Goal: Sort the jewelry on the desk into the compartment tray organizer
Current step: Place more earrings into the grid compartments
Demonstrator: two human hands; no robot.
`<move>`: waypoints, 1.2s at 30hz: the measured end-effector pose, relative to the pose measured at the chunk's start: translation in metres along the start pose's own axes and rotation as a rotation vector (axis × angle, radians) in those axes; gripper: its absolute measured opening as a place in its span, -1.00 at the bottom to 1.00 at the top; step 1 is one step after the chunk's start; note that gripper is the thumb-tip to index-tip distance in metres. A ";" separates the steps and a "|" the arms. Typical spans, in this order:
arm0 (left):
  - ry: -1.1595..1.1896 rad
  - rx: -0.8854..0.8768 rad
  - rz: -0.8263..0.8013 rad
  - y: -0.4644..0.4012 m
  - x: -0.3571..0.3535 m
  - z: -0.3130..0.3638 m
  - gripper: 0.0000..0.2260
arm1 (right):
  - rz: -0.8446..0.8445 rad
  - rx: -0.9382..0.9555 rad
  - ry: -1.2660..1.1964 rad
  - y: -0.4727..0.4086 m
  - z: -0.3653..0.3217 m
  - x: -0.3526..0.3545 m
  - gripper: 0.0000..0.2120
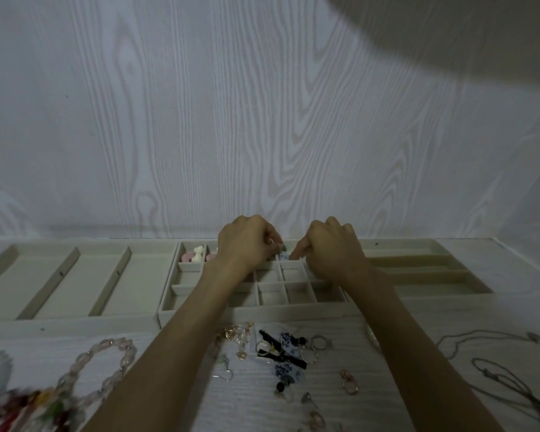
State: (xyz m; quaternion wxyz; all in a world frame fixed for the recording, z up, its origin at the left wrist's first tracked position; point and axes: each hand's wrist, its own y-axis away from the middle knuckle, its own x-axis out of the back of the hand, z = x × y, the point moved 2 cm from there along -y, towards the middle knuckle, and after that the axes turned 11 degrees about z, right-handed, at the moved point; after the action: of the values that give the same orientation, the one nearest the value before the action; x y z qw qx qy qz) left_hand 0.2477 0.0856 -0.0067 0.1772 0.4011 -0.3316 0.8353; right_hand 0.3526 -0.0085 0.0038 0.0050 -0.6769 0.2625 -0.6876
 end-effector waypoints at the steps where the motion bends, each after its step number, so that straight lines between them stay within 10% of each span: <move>1: -0.004 -0.004 0.005 0.001 -0.001 0.001 -0.83 | -0.009 0.011 0.009 0.000 -0.001 0.000 -0.67; 14: -0.181 -0.230 -0.295 0.001 0.007 0.017 -0.71 | 0.045 0.047 0.108 0.005 0.004 0.016 -0.68; 36: -0.224 -0.233 -0.297 0.000 0.010 0.015 -0.73 | -0.042 0.128 0.173 0.008 -0.003 0.005 -0.62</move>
State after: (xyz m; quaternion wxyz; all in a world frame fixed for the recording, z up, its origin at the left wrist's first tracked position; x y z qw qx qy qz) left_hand 0.2502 0.0752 0.0082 0.3056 0.5128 -0.3807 0.7062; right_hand 0.3472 -0.0159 0.0054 0.0109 -0.6186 0.2034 -0.7588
